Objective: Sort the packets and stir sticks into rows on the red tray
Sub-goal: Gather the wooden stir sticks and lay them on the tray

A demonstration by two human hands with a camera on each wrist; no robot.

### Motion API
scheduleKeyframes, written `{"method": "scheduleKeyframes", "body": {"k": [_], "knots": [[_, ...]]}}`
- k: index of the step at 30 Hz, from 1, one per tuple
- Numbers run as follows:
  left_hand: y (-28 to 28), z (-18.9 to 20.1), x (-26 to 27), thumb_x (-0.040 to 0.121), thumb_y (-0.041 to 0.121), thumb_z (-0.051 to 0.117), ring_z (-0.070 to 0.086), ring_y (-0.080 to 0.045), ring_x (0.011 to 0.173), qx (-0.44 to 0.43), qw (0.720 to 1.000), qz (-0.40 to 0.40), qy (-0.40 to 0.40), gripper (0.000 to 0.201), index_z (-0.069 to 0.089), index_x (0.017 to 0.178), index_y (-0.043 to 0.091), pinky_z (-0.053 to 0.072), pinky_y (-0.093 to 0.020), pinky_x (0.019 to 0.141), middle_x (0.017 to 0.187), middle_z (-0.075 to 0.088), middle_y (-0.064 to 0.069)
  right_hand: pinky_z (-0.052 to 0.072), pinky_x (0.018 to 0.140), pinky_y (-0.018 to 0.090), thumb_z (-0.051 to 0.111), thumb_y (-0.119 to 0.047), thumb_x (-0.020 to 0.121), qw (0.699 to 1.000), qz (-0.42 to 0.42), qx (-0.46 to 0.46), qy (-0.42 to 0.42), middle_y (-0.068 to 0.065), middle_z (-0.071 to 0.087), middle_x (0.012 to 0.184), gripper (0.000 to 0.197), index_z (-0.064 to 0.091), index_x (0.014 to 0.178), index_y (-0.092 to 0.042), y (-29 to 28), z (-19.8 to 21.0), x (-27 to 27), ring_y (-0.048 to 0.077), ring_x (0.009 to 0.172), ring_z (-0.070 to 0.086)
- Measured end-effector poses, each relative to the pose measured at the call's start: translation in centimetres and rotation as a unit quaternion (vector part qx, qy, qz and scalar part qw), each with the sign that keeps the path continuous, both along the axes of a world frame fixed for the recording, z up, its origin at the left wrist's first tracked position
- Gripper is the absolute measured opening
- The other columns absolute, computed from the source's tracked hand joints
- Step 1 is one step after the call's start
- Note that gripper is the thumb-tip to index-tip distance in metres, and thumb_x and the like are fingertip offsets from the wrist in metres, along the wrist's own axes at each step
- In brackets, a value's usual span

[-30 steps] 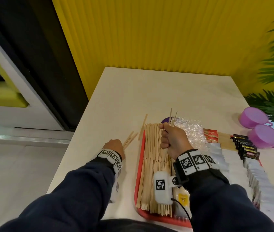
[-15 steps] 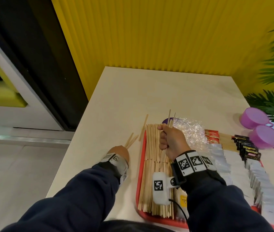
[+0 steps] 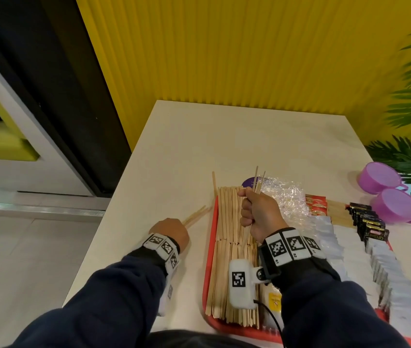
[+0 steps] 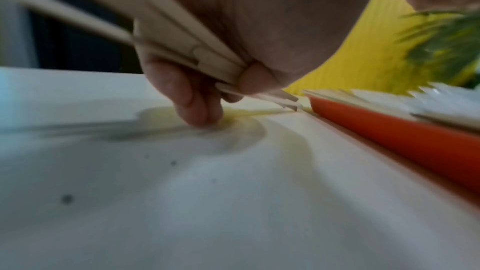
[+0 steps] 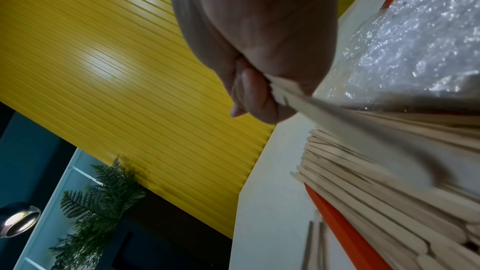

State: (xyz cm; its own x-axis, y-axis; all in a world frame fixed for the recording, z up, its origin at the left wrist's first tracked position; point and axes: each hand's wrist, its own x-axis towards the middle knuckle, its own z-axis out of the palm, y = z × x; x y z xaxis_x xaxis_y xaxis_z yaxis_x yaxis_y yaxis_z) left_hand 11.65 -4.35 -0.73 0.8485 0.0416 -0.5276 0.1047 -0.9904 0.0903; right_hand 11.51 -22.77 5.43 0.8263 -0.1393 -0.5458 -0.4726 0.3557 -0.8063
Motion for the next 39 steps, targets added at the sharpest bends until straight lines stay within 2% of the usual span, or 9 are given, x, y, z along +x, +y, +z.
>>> {"method": "scheduleKeyframes", "body": {"k": [3,5,9,14,17,22,28,33,39], "knots": [[0.9,0.1,-0.2,0.098,0.019,0.034,0.058,-0.025,0.103,-0.066,0.995,0.068,-0.005,0.032,0.057,0.113,0.003,0.037,-0.024,0.073,0.116,0.06,-0.011,0.019,0.033,0.015,0.036,-0.022,0.101,1.0,-0.005,0.004,0.001,-0.007,0.028,0.046,0.029,0.053,0.079,-0.012,-0.2,0.0,0.0,0.004,0.033,0.021],[1.7,-0.1,-0.3,0.1,0.018,0.03,0.054,-0.026,0.097,-0.122,0.987,0.108,-0.006,0.034,0.055,0.113,0.0,0.034,-0.025,0.074,0.114,0.058,-0.013,0.019,0.032,0.015,0.036,-0.022,0.101,1.0,-0.006,0.002,0.002,-0.007,0.028,0.046,0.029,0.052,0.079,-0.012,-0.2,-0.1,-0.1,0.004,0.033,0.021],[2.4,-0.2,-0.5,0.098,0.012,0.029,0.043,-0.021,0.078,-0.288,0.934,0.201,-0.06,0.027,0.046,0.078,0.006,0.031,-0.027,0.071,0.078,0.047,-0.005,0.02,0.032,0.015,0.037,-0.019,0.1,1.0,0.006,-0.011,0.008,-0.007,0.03,0.045,0.026,0.053,0.081,-0.012,0.1,-0.5,-0.2,0.003,0.033,0.023],[1.5,1.5,-0.4,0.093,0.008,0.03,0.031,-0.013,0.052,-0.456,0.847,0.258,-0.093,0.025,0.038,0.069,0.012,0.024,-0.026,0.049,0.061,0.037,-0.001,0.021,0.033,0.017,0.042,-0.019,0.097,0.995,0.084,-0.048,0.004,-0.01,0.032,0.041,0.02,0.058,0.089,-0.01,1.2,-0.5,-0.1,0.003,0.033,0.024],[0.2,3.1,-0.3,0.092,0.008,0.032,0.027,-0.011,0.048,-0.5,0.833,0.223,-0.082,0.025,0.036,0.068,0.014,0.022,-0.023,0.046,0.055,0.034,0.002,0.022,0.035,0.018,0.054,-0.029,0.093,0.986,0.144,-0.074,-0.03,-0.008,0.03,0.048,0.018,0.06,0.093,-0.012,2.5,0.0,0.0,0.004,0.037,0.024],[-2.7,5.8,-0.6,0.098,0.012,0.031,0.024,-0.002,0.036,-0.558,0.813,0.164,-0.025,0.028,0.034,0.07,0.015,0.021,-0.013,0.037,0.054,0.029,0.003,0.021,0.038,0.02,0.068,-0.031,0.082,0.978,0.156,-0.109,-0.089,-0.002,0.035,0.047,0.029,0.051,0.071,-0.011,4.8,1.1,0.8,0.01,0.039,0.025],[-3.9,7.1,0.6,0.087,-0.002,0.028,0.025,-0.004,0.032,-0.572,0.8,0.182,0.013,0.021,0.039,0.081,0.014,0.018,-0.016,0.035,0.043,0.033,0.005,0.034,0.045,0.025,0.054,-0.027,0.09,0.979,0.1,-0.154,-0.089,0.001,0.05,0.048,0.032,0.054,0.063,-0.01,4.9,1.9,1.9,0.016,0.045,0.043],[-5.0,7.1,1.5,0.084,-0.002,0.031,0.025,-0.005,0.028,-0.552,0.813,0.181,0.036,0.028,0.041,0.089,0.024,0.018,-0.015,0.038,0.051,0.035,-0.002,0.046,0.071,0.044,0.043,-0.029,0.096,0.98,0.047,-0.151,-0.118,0.006,0.056,0.058,0.044,0.051,0.055,-0.013,4.3,1.1,2.6,0.024,0.063,0.053],[-5.9,7.1,1.9,0.087,-0.002,0.028,0.03,-0.01,0.035,-0.633,0.746,0.204,0.046,0.021,0.035,0.093,0.017,0.018,-0.016,0.039,0.055,0.042,-0.002,0.039,0.053,0.031,0.04,-0.032,0.099,0.99,-0.054,-0.039,-0.122,0.002,0.041,0.051,0.039,0.043,0.065,-0.013,2.6,1.4,3.0,0.018,0.049,0.043]]}}
